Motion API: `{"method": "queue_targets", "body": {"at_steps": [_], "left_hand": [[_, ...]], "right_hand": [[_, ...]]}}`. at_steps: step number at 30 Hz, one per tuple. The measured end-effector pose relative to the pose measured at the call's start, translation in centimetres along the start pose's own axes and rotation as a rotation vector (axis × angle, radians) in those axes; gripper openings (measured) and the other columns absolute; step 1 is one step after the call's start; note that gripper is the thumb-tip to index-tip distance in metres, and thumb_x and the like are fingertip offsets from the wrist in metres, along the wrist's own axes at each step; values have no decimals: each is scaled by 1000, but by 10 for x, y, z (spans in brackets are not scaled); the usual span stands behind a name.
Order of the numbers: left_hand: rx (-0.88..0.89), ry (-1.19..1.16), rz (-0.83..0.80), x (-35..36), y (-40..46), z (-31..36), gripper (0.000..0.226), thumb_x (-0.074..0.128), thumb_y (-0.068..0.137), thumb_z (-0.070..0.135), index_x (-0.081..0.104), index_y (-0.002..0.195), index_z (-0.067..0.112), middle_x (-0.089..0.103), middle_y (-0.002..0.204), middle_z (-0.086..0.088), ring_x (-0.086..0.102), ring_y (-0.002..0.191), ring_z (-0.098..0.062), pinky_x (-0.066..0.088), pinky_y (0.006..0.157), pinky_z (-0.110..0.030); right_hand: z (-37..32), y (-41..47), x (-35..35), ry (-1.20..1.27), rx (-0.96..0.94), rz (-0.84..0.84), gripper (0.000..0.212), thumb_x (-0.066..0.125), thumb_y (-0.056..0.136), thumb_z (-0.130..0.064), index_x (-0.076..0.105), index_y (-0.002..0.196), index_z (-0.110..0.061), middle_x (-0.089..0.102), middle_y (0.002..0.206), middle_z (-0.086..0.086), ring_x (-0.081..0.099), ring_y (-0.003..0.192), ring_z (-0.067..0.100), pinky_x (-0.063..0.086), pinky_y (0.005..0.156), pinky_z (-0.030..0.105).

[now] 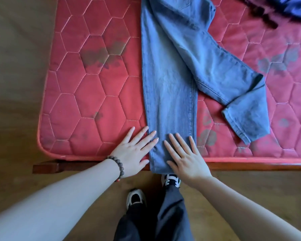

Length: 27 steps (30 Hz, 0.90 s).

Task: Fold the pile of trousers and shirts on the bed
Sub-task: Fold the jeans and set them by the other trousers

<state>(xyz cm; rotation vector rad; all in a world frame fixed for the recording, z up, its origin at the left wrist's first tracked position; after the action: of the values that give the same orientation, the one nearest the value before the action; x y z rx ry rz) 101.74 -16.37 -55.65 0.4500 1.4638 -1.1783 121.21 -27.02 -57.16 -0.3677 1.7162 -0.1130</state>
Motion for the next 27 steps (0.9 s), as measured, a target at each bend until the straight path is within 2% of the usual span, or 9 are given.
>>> {"method": "queue_targets", "body": {"at_steps": [3, 5, 8, 12, 17, 19, 21, 24, 27], "left_hand": [[97, 2, 175, -14, -6, 18, 45, 47, 91, 35, 59, 130, 15, 50, 144, -6, 33, 142, -25, 25, 114, -56], [32, -61, 376, -24, 8, 27, 30, 52, 89, 19, 68, 111, 10, 63, 126, -10, 51, 129, -26, 33, 112, -49], [-213, -139, 312, -25, 38, 37, 61, 47, 97, 29, 28, 149, 3, 23, 158, -14, 17, 148, -26, 13, 121, -43], [-280, -3, 115, 10, 37, 57, 81, 21, 97, 55, -15, 149, 4, -18, 159, -12, -17, 147, -26, -7, 119, -48], [-155, 70, 86, 26, 14, 71, 89, 25, 93, 63, -16, 149, 7, -27, 154, -16, -26, 143, -32, -17, 116, -51], [-108, 103, 38, 27, 10, 70, 87, 23, 94, 64, -16, 149, 10, -32, 153, -12, -31, 141, -34, -20, 114, -51], [-62, 107, 34, 25, 10, 67, 83, 25, 94, 64, -9, 151, 15, -21, 158, -8, -22, 145, -35, -11, 117, -54], [-43, 87, 57, 18, 9, 64, 77, 31, 93, 62, 14, 153, 18, 8, 161, -4, 5, 148, -33, 11, 119, -54], [-62, 38, 80, 16, 10, 69, 71, 27, 92, 56, 26, 151, 18, 22, 159, -3, 18, 147, -30, 22, 116, -55]], "right_hand": [[2, -14, -13, 47, -75, 28, 51, 39, 94, -36, 47, 142, -19, 34, 154, 7, 31, 142, 28, 27, 113, 56], [11, -1, -26, 97, 15, 143, 42, 47, 93, -23, 58, 132, -13, 44, 148, 12, 40, 137, 32, 33, 109, 57], [26, 35, -34, 103, 193, 152, 50, 50, 96, -21, 40, 145, -12, 27, 157, 10, 22, 145, 31, 18, 117, 54], [15, 35, -11, 49, 253, 60, 61, 33, 101, -41, 12, 154, -19, 4, 162, 3, -2, 149, 25, 2, 119, 53], [10, -18, -13, 140, 79, 144, 51, 56, 90, -32, 51, 140, -20, 43, 148, 10, 42, 135, 31, 36, 109, 51], [39, -16, -32, 153, 251, 333, 43, 64, 83, -23, 62, 126, -18, 53, 132, 17, 52, 117, 38, 44, 98, 49], [79, -3, -57, 124, 498, 433, 46, 67, 83, -24, 59, 128, -18, 45, 138, 24, 45, 122, 43, 37, 102, 52], [134, 22, -75, 85, 818, 222, 58, 57, 89, -46, 39, 143, -31, 10, 157, 25, 18, 142, 42, 19, 112, 50], [153, 36, -71, 140, 1028, 103, 43, 46, 92, -35, 41, 131, -19, 28, 146, 29, 30, 133, 41, 34, 100, 47]]}}
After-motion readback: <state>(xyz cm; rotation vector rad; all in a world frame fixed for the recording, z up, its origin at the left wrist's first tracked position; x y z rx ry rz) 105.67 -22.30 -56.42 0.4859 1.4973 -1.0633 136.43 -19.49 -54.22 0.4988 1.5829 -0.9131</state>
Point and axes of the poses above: each hand's wrist, its own y-axis towards the middle knuckle, its own x-axis out of the palm, z = x × y, the point moved 2 cm from there along y, towards the middle knuckle
